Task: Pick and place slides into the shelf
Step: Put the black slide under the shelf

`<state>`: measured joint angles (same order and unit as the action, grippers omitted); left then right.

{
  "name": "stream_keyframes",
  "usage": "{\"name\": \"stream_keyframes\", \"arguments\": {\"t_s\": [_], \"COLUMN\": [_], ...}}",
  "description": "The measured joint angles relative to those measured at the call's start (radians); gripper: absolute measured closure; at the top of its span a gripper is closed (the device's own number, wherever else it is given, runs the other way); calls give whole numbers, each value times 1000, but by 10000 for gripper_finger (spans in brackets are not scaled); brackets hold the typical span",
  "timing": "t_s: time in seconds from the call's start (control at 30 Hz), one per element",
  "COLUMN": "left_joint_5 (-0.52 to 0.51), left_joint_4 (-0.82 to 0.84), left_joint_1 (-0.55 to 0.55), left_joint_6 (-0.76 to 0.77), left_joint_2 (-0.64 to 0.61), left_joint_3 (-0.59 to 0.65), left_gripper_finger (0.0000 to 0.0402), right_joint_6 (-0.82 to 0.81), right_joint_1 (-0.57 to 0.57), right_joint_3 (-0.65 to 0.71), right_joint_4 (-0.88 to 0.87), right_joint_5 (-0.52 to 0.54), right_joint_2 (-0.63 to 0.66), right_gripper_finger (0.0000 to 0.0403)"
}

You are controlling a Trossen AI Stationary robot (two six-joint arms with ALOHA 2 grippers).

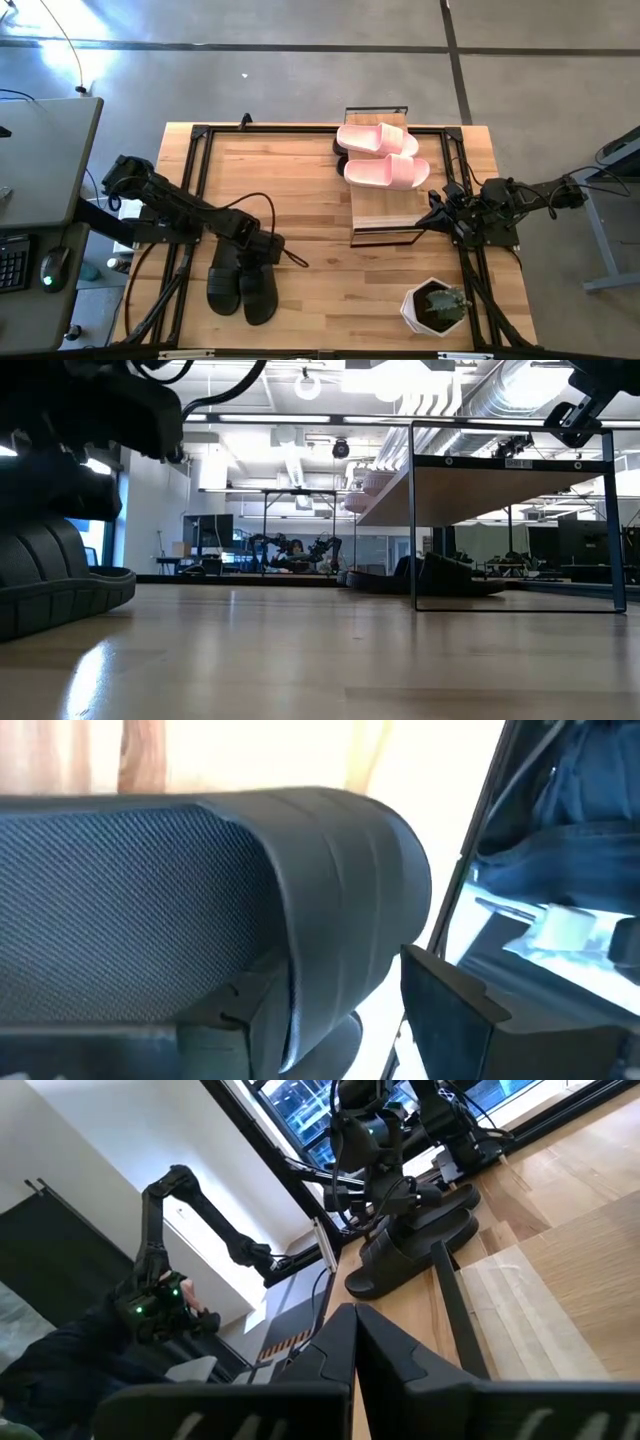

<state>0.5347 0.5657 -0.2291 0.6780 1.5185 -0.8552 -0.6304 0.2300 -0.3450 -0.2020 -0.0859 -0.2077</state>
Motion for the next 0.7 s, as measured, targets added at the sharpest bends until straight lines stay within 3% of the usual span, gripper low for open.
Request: {"name": "stream_keyframes", "arguments": {"t_s": [0.23, 0.33, 0.5, 0.7], "left_joint_5": [26, 25, 22, 15], "left_joint_4": [-11, -42, -64, -161], "left_joint_1": [0, 0, 0, 0], "left_joint_6": [0, -1, -36, -72], "left_joint_2": [0, 0, 0, 0], "left_joint_3": [8, 9, 9, 9], "left_gripper_finger": [245, 281, 383, 394], "right_joint_6": [0, 0, 0, 0], "right_joint_1": [0, 0, 0, 0], "right_joint_3": [0, 0, 0, 0], "right_joint_4": [0, 0, 0, 0], "right_joint_5": [3, 3, 3, 3], "right_joint_2": [0, 0, 0, 0], "right_gripper_finger": [403, 403, 403, 403]}}
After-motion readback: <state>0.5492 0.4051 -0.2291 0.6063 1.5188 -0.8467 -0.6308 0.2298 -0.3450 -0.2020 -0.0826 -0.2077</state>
